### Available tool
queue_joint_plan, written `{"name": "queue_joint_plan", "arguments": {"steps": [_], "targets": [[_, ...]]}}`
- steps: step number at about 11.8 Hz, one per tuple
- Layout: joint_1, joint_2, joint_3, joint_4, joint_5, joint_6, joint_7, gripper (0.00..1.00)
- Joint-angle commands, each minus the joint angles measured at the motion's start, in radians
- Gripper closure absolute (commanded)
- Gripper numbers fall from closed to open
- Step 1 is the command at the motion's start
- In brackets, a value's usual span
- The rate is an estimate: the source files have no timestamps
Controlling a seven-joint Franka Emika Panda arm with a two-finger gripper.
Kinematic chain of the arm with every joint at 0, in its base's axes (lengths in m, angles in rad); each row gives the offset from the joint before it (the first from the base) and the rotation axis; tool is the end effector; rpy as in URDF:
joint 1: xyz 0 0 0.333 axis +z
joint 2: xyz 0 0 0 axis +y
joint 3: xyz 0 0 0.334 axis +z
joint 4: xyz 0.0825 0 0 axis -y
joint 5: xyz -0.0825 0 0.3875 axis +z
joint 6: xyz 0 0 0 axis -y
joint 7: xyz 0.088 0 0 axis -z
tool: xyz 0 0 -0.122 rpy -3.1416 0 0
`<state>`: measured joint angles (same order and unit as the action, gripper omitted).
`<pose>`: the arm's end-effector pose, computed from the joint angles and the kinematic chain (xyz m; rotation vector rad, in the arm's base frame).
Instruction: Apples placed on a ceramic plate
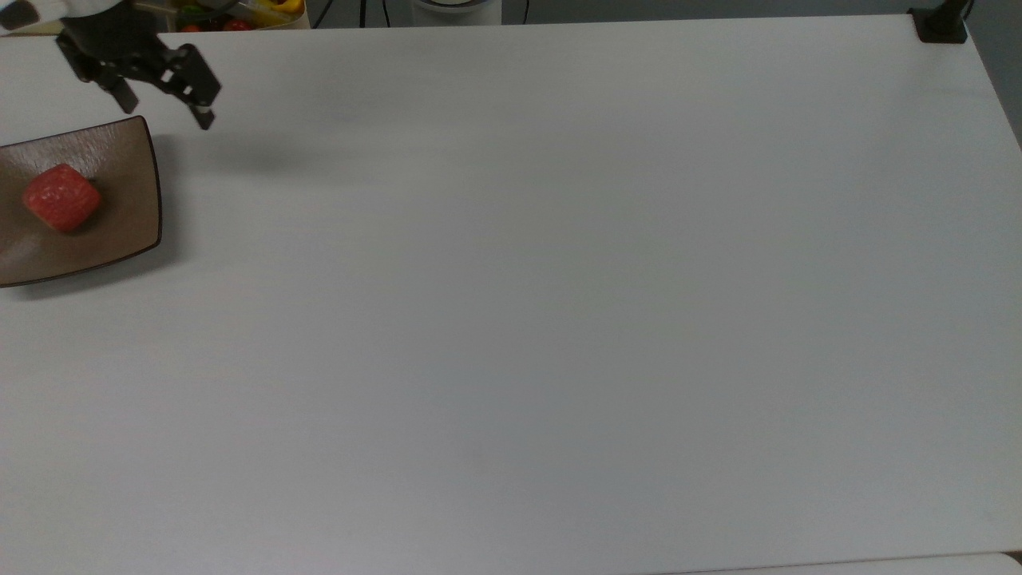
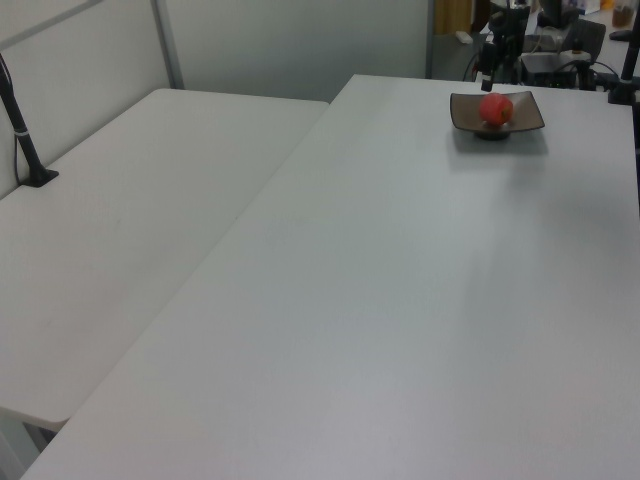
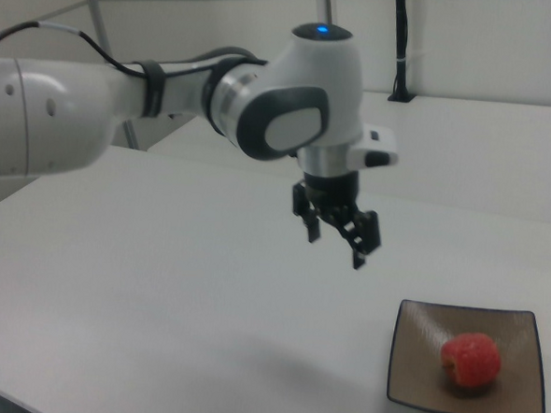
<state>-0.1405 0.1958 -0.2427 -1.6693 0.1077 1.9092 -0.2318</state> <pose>0.5946 -0.2184 0.4965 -3.0896 0.2773 -0.1006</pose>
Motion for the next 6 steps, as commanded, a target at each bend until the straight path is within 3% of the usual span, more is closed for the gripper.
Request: {"name": "queue_joint_plan", "arguments": {"steps": [1,3,6], "targets": [[0.106,-0.157,0.009,-0.101,-0.016,-0.073,0.025,0.00],[0.152,-0.223,0.051,-0.104,-0.068,-0.162,0.028,0.00],[0.235,-0.280,0.054,-0.119,-0.086,-0.171,0.104,0.00]]}}
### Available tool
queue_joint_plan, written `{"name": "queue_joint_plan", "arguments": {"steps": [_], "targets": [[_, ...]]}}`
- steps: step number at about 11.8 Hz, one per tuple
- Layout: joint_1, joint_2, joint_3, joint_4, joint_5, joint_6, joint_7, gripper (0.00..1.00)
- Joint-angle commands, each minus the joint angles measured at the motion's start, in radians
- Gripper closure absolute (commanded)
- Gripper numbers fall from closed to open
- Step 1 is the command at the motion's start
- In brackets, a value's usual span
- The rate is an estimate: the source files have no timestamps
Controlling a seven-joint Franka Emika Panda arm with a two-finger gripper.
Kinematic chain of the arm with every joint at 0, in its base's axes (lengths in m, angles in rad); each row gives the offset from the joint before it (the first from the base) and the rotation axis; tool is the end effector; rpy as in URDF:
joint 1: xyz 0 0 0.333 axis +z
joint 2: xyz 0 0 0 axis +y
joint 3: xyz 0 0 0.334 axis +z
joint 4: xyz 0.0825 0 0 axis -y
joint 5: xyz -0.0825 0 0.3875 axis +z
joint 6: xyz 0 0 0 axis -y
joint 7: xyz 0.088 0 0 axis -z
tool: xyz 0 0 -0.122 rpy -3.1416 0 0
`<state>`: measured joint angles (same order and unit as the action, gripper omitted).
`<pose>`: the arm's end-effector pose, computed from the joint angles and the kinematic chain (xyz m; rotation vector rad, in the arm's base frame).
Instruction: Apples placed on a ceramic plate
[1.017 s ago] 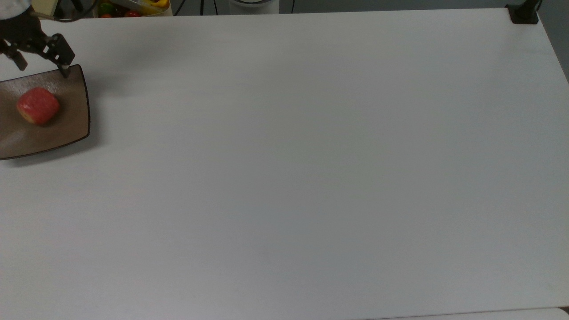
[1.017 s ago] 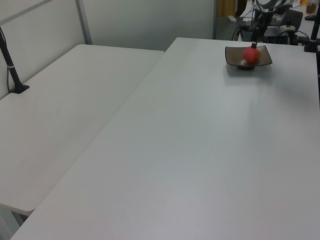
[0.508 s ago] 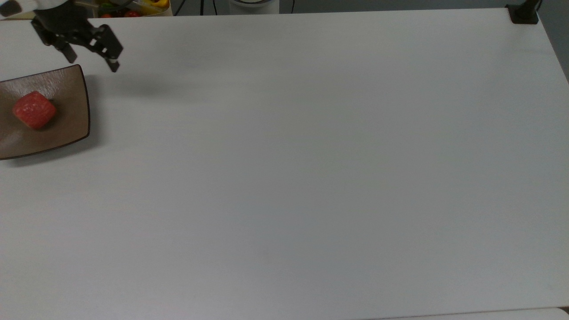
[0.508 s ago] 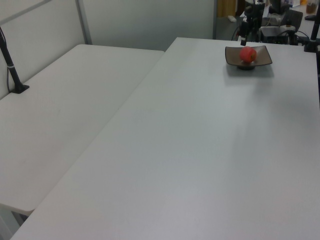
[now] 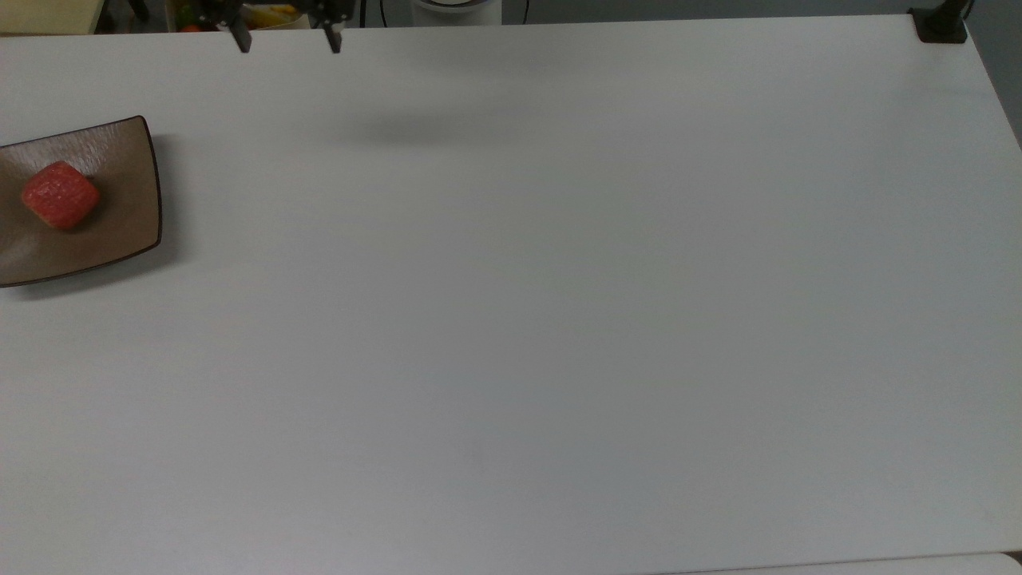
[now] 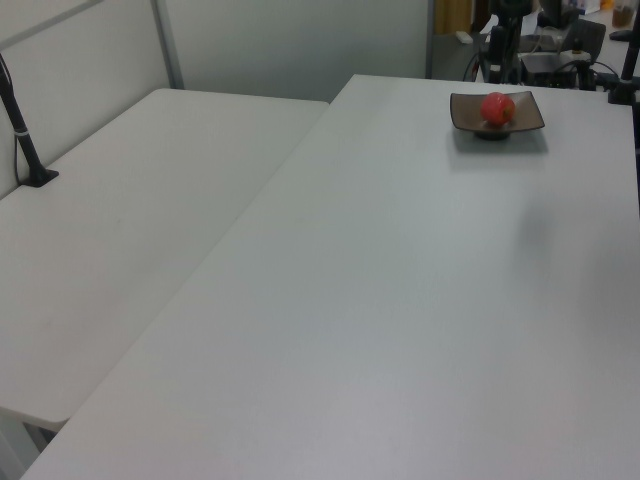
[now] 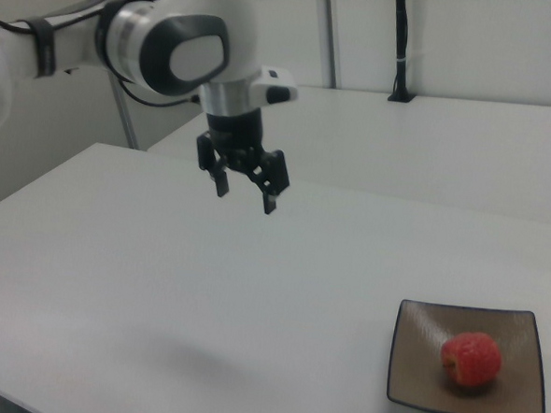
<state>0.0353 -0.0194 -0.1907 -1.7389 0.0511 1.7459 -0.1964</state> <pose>0.5567 -0.0827 0.5730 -3.0920 -0.0506 -0.0543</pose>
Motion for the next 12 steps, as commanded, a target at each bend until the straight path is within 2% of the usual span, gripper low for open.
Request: {"name": "queue_joint_plan", "arguments": {"steps": [1,2,3,6,8,12], "targets": [[0.067,-0.067,0.032,-0.053,-0.034,-0.008,0.095,0.00],[0.058,-0.065,0.090,-0.059,-0.046,-0.008,0.132,0.00],[0.057,-0.065,0.123,-0.068,-0.059,-0.011,0.170,0.00],[0.037,-0.054,0.184,-0.067,-0.057,-0.016,0.189,0.00],[0.032,-0.045,0.197,-0.062,-0.057,-0.008,0.184,0.00],[-0.047,0.019,0.200,-0.037,-0.043,0.044,0.173,0.00]]}}
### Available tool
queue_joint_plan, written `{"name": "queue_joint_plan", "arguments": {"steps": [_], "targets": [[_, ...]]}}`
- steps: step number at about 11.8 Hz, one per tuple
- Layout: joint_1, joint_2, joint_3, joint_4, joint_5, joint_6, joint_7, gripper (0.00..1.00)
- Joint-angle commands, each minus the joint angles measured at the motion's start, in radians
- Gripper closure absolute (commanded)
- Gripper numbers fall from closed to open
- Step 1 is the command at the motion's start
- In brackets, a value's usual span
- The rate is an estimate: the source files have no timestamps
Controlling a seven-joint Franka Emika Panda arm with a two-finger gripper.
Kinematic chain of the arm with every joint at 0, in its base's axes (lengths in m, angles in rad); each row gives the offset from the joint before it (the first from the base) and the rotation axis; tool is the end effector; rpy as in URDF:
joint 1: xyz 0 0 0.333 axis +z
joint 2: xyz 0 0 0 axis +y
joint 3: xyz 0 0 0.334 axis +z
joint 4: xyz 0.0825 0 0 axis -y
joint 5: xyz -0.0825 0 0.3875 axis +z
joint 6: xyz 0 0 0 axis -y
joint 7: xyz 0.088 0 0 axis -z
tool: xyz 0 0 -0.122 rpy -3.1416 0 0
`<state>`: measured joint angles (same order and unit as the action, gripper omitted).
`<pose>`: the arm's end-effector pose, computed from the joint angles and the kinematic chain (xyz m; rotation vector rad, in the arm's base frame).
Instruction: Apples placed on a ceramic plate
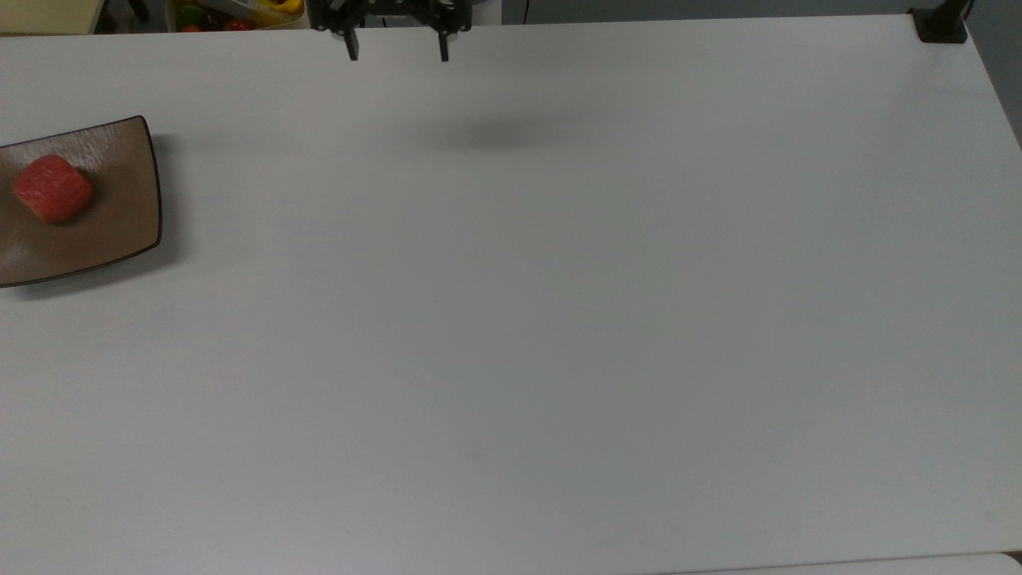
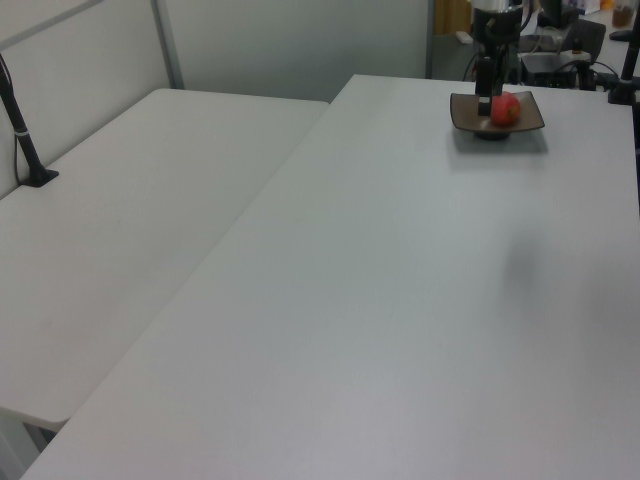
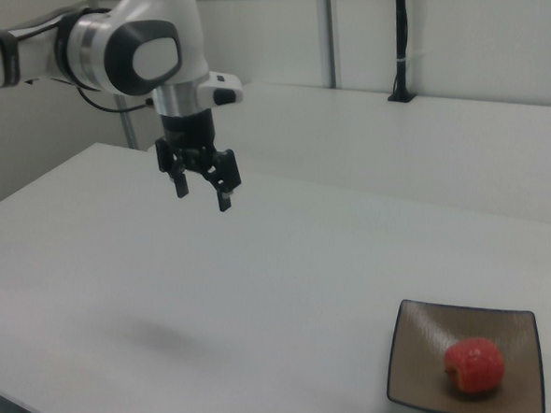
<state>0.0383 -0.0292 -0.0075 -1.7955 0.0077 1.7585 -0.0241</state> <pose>0.5556 0.0179 0.5522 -3.1327 -0.0837 0.0123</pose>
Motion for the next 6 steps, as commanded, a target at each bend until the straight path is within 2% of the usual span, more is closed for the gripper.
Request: {"name": "queue_joint_plan", "arguments": {"steps": [1,6], "targets": [[-0.054,0.037,0.015,0.019,-0.002,0.070,0.000,0.00],[-0.022,0.032,0.004,0.018,0.000,0.055,0.000,0.00]]}}
